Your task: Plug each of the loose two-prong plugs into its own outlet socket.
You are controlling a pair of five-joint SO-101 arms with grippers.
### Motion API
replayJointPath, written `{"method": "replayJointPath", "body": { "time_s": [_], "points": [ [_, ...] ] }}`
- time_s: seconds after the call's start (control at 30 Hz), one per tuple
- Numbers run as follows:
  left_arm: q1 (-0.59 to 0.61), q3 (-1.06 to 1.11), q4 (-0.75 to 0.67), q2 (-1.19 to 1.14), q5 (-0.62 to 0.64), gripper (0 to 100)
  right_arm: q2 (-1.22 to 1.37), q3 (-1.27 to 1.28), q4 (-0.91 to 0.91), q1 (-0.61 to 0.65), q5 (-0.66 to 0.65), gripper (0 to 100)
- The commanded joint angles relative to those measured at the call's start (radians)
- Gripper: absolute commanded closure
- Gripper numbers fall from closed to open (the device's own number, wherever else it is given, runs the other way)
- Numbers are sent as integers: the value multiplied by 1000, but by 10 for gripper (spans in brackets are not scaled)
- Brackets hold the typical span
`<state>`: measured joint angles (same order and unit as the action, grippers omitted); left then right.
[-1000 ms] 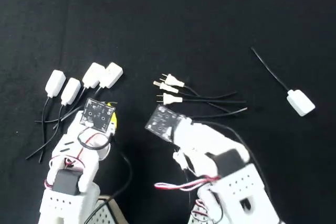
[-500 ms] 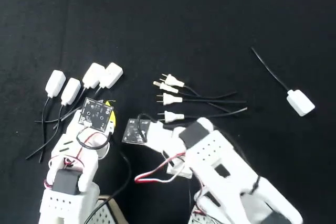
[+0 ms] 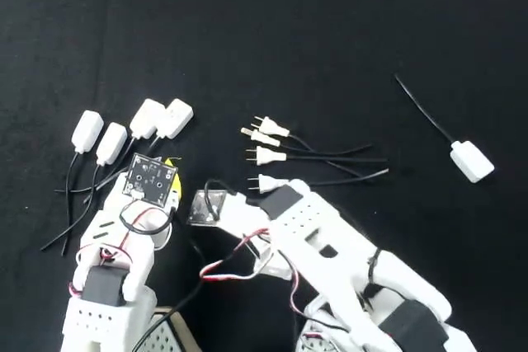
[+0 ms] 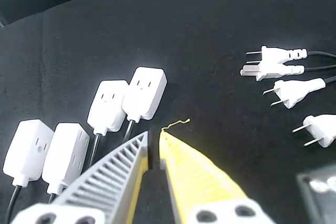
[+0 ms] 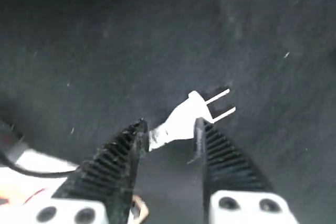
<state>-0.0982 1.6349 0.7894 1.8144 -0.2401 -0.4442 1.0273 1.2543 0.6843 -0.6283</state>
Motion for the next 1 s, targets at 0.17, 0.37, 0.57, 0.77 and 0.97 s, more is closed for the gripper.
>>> {"method": "replayJointPath", "body": {
  "time_s": [0.17, 0.37, 0.57, 0.77, 0.97],
  "points": [
    [7, -12, -20, 6, -6, 948, 59, -13, -140, -215, -84, 842],
    [5, -12, -20, 6, -6, 948, 59, -45, -141, -327, -120, 842],
    [5, -12, -20, 6, -6, 948, 33, -147, -52, -364, -109, 842],
    [5, -12, -20, 6, -6, 948, -94, -151, 37, -333, -51, 842],
    [5, -12, -20, 6, -6, 948, -157, -51, -37, -368, 149, 841]
  ]
}}
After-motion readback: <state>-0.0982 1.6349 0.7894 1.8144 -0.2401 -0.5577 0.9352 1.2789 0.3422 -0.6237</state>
